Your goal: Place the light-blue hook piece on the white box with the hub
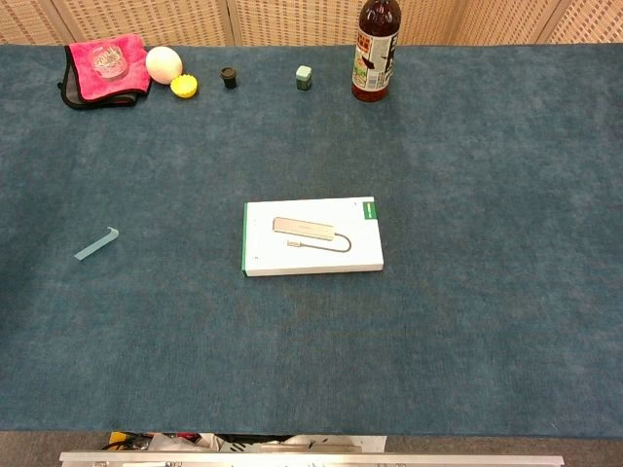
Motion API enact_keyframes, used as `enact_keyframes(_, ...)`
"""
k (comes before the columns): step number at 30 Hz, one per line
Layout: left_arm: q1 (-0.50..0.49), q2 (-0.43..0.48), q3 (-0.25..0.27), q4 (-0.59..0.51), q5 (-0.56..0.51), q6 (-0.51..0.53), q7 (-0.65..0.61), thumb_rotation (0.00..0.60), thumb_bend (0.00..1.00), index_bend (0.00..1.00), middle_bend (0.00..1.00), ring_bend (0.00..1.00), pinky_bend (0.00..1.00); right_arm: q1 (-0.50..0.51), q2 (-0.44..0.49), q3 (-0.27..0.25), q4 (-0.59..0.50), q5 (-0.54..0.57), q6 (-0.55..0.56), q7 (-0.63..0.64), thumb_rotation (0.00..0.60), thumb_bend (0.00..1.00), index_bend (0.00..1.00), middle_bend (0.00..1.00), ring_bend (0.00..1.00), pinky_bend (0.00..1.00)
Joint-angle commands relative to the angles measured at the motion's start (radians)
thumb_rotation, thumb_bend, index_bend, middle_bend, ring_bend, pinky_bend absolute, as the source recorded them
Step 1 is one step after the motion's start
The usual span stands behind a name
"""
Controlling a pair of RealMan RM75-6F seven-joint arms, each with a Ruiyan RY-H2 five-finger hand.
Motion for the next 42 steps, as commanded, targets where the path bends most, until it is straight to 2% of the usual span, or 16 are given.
enact_keyframes(1,-0.001,0.002,0.002,-0.004,0.002,-0.003,0.004,0.600,0.14,0.06,0.24,0.30,0.50,0.001,0.003,0.001,0.000,-0.002,0.001,0.000,0.600,0.14,0.16,0.28,0.25,0.33)
enact_keyframes(4,-0.004,0.006,0.008,-0.012,0.013,-0.009,0.006,0.600,0.14,0.06,0.25,0.32,0.53,0.003,0.007,0.005,0.000,-0.002,-0.001,0.002,0.600,0.14,0.16,0.28,0.25,0.33)
enact_keyframes(6,-0.008,0.004,0.011,-0.017,0.020,-0.016,0.005,0.600,0.14,0.06,0.30,0.38,0.59,0.005,0.010,0.006,0.000,-0.003,-0.002,0.005,0.600,0.14,0.16,0.28,0.25,0.33)
enact_keyframes(9,-0.023,0.013,0.022,-0.038,0.021,-0.057,-0.006,0.600,0.14,0.06,0.44,0.55,0.72,0.009,0.011,0.010,0.004,-0.007,-0.002,0.011,0.600,0.14,0.16,0.28,0.25,0.33)
enact_keyframes(11,-0.041,0.016,0.020,-0.044,0.016,-0.088,-0.009,0.600,0.14,0.08,0.60,0.68,0.82,0.011,0.010,0.012,0.008,-0.007,-0.004,0.015,0.600,0.14,0.16,0.28,0.25,0.33)
enact_keyframes(14,-0.068,0.016,0.016,-0.057,-0.011,-0.142,0.010,0.600,0.14,0.15,0.79,0.83,0.92,0.016,0.008,0.012,0.014,-0.006,-0.012,0.018,0.600,0.14,0.16,0.28,0.25,0.33)
enact_keyframes(19,-0.117,-0.004,0.004,-0.068,-0.077,-0.228,0.059,0.600,0.14,0.31,0.90,0.94,0.99,0.020,0.005,0.013,0.025,-0.003,-0.020,0.025,0.600,0.14,0.16,0.28,0.25,0.33)
enact_keyframes(23,-0.136,-0.025,0.001,-0.069,-0.117,-0.259,0.093,0.600,0.14,0.35,0.94,0.96,1.00,0.020,0.003,0.013,0.031,0.003,-0.024,0.028,0.600,0.14,0.16,0.28,0.25,0.33)
enact_keyframes(26,-0.154,-0.073,-0.013,-0.063,-0.205,-0.282,0.148,0.600,0.14,0.39,0.96,0.98,1.00,0.023,-0.001,0.015,0.042,0.011,-0.034,0.035,0.600,0.14,0.16,0.28,0.25,0.33)
enact_keyframes(33,-0.158,-0.169,-0.031,-0.050,-0.325,-0.243,0.221,0.600,0.14,0.46,0.98,1.00,1.00,0.031,-0.013,0.015,0.062,0.022,-0.054,0.046,0.600,0.14,0.16,0.28,0.25,0.33)
enact_keyframes(39,-0.169,-0.218,-0.032,-0.029,-0.391,-0.231,0.269,0.600,0.14,0.48,0.98,1.00,1.00,0.035,-0.019,0.013,0.071,0.026,-0.064,0.052,0.600,0.14,0.16,0.28,0.25,0.33)
enact_keyframes(42,-0.175,-0.238,-0.035,-0.020,-0.421,-0.221,0.294,0.600,0.17,0.48,0.98,1.00,1.00,0.036,-0.022,0.013,0.075,0.031,-0.069,0.053,0.600,0.14,0.16,0.28,0.25,0.33)
